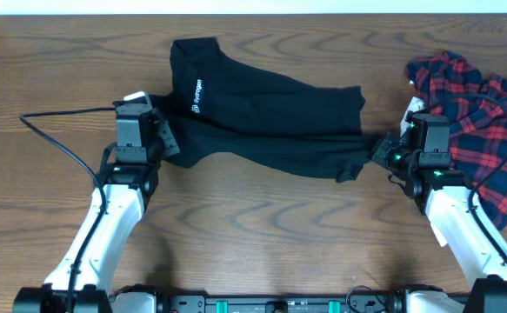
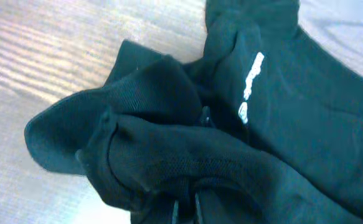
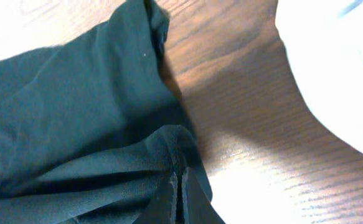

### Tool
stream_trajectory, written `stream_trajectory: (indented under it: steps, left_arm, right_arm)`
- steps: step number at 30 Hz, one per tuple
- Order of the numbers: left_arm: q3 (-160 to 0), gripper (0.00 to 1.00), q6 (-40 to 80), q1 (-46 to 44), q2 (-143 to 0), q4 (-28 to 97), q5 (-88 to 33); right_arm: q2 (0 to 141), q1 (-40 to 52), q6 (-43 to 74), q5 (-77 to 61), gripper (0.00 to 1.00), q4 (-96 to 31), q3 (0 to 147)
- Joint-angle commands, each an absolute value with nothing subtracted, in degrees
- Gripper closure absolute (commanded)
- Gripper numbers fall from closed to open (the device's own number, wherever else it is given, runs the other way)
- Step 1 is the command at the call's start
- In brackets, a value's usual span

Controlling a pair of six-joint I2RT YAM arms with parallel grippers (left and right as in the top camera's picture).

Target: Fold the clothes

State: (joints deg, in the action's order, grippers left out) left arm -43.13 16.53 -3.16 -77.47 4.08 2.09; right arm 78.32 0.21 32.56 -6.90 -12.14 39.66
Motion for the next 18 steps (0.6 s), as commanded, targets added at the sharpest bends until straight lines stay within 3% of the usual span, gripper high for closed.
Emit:
stream_trajectory:
  steps: [1,14,15,18]
  left_arm:
    - [-45.04,0.94,16.6,-2.98,-77.91,1.08,3.01]
    - [-45.01,0.94,16.6,-2.98,-83.61,-5.3,2.79]
    - [-45.04,0.93,16.6,-2.98,-85.08,-5.76,2.02]
    - [-45.04,0.77,16.6,-2.98,-88.82,-7.51,1.48]
  right_arm:
    - [80.16,-0.21,34.26,-3.64,0.99,-11.33,39.77]
    - [90.52,-0.14,35.16,-3.22,0.96,-0.21,39.77]
    - [91.22,-0.14,35.14,-3.22,0.94,-0.21,39.77]
    - [92.27,-0.14,35.09,-3.22,0.62,-0.27,39.75]
